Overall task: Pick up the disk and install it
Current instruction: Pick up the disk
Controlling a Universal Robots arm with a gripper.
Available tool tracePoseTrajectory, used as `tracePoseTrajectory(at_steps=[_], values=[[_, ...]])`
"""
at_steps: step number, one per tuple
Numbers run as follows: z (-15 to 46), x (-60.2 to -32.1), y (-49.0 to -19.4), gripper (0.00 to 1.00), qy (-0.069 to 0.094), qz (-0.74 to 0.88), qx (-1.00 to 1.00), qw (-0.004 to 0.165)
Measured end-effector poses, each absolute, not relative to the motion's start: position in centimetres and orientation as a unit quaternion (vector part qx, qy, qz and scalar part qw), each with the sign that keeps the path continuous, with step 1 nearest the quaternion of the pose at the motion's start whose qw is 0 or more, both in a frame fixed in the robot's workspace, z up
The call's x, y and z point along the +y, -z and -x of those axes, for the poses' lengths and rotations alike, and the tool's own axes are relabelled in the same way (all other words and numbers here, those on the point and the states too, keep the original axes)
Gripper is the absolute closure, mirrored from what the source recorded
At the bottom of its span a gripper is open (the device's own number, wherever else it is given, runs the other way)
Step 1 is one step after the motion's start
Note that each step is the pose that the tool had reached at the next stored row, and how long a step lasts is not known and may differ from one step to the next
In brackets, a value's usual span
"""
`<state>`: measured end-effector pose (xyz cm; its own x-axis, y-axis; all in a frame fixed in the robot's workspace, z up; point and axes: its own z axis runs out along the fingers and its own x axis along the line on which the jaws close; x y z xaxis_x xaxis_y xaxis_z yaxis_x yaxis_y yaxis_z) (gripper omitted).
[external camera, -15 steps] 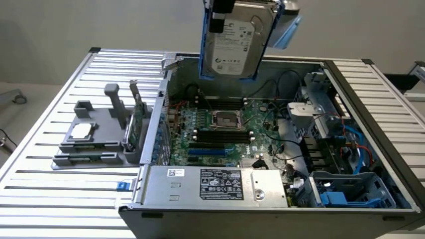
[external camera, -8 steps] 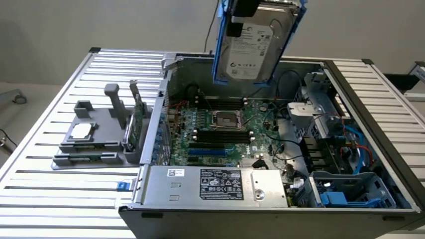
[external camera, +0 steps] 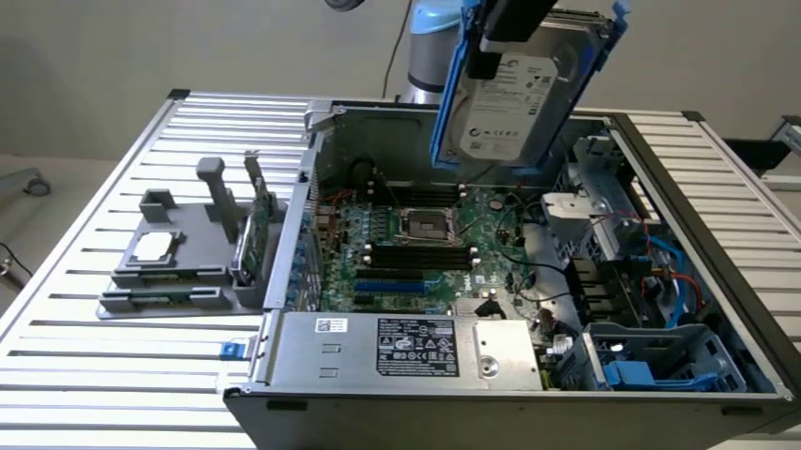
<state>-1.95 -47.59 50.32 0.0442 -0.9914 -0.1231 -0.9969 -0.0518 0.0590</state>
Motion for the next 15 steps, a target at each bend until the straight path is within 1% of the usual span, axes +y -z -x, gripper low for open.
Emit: tracePoseTrajectory(at_steps=[15], values=[[-3.0,-50.9,-50.7,0.67,-0.068,0.722,0.688,0.025]])
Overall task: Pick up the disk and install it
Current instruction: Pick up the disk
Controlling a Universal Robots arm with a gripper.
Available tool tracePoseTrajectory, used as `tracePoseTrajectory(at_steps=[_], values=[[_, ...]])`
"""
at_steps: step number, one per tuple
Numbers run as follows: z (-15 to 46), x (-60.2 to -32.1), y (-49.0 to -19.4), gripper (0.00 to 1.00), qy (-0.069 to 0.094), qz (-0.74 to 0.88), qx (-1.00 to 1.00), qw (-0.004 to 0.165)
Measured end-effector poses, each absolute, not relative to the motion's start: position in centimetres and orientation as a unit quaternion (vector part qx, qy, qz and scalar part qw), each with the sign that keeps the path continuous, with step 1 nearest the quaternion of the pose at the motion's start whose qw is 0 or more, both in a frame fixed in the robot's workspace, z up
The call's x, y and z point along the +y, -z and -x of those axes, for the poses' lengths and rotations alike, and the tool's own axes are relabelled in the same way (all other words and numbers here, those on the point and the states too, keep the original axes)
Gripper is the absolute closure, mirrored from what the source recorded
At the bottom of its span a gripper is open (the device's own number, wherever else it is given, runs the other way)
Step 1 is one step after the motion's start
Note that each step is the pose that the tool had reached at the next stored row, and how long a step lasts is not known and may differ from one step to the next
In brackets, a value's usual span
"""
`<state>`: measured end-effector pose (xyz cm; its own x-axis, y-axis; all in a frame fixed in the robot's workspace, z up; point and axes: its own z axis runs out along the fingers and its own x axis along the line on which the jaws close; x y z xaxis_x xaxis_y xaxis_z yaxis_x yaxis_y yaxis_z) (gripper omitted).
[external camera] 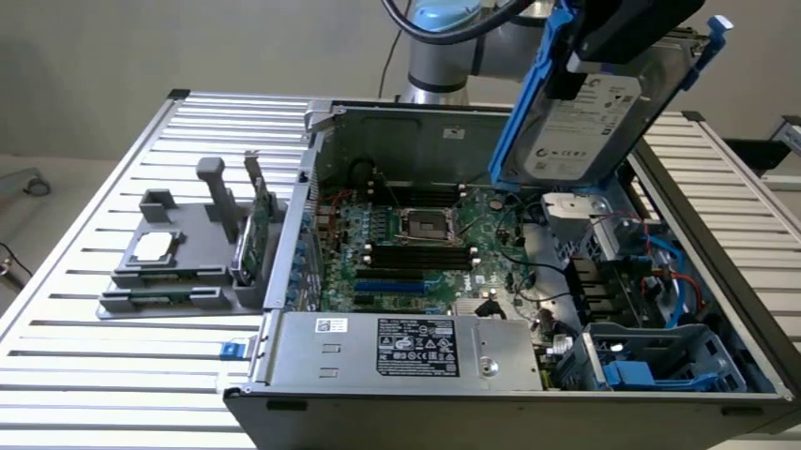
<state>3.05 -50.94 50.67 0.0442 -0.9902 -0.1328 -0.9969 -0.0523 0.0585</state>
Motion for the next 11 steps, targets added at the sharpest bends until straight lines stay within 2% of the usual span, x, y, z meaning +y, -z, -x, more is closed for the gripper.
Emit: tracePoseTrajectory(at_steps=[11], values=[[-5.7,-53.9,-50.7,0.67,-0.069,0.722,0.688,0.026]])
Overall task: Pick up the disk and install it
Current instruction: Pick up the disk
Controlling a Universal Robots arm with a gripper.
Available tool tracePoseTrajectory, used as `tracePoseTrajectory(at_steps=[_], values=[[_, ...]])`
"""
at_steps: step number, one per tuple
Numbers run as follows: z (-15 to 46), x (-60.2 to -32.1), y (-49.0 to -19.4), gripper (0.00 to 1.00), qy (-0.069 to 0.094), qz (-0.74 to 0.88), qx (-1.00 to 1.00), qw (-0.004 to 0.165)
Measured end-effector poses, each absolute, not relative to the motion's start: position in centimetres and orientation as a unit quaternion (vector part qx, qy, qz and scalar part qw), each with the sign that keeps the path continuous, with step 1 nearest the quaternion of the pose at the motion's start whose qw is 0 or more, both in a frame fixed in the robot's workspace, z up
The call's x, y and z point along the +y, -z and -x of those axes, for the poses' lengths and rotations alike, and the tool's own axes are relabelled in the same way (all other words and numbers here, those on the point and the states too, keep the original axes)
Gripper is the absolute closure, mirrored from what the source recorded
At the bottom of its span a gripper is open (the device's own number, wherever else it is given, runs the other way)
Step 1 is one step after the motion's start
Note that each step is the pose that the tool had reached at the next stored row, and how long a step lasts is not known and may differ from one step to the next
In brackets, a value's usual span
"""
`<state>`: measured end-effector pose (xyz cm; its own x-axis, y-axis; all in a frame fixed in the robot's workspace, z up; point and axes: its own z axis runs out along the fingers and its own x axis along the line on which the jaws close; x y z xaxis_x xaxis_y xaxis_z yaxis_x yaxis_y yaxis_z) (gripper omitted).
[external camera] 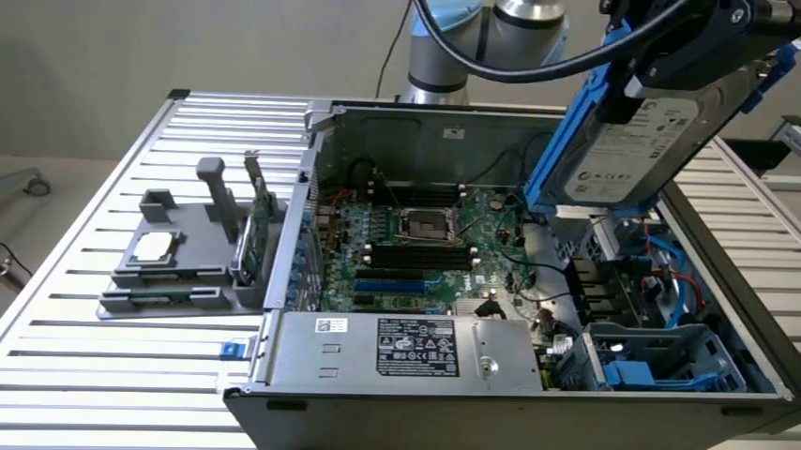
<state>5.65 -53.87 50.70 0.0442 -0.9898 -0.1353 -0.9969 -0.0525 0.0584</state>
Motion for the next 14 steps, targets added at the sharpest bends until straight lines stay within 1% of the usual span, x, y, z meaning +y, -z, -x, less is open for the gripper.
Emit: tracePoseTrajectory(at_steps=[14], values=[[-8.0,-57.8,-50.7,0.67,-0.070,0.722,0.688,0.026]])
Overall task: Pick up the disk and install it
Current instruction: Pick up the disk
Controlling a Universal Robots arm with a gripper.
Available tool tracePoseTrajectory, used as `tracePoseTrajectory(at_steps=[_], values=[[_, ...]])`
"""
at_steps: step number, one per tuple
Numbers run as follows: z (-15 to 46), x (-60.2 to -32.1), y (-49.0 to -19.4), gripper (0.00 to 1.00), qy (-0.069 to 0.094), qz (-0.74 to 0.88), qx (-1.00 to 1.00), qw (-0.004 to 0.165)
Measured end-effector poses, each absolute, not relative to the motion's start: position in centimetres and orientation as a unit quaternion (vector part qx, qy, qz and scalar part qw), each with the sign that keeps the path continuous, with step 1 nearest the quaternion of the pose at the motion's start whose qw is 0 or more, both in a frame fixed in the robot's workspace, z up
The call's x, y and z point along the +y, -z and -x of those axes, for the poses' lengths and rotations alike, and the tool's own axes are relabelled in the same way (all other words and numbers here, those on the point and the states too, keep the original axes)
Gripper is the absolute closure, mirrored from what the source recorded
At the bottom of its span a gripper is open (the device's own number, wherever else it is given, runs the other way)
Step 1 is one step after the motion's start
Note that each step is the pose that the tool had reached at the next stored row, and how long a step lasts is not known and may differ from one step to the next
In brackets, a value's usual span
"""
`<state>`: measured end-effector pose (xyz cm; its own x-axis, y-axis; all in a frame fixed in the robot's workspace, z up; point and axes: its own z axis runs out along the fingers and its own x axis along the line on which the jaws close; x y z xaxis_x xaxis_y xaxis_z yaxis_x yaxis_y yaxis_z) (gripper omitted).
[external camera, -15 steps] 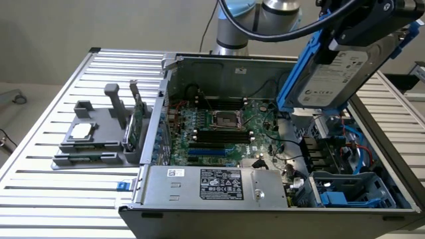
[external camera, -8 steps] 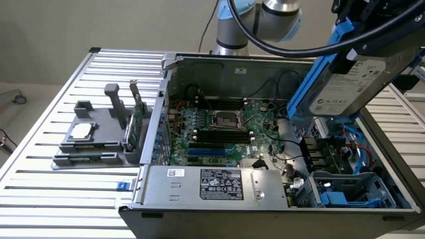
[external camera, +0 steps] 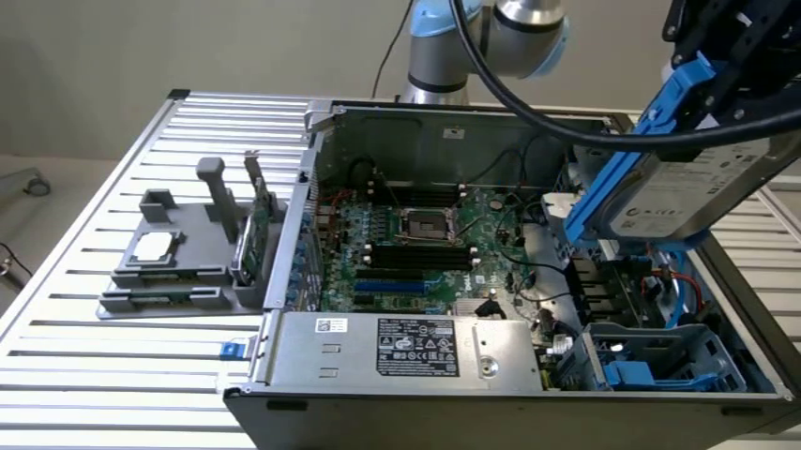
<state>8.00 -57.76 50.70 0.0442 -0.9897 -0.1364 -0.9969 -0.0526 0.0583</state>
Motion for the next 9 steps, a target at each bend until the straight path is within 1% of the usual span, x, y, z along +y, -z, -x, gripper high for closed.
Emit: tracePoseTrajectory(at_steps=[9], values=[[-9.1,-60.3,-50.6,0.67,-0.069,0.722,0.688,0.027]])
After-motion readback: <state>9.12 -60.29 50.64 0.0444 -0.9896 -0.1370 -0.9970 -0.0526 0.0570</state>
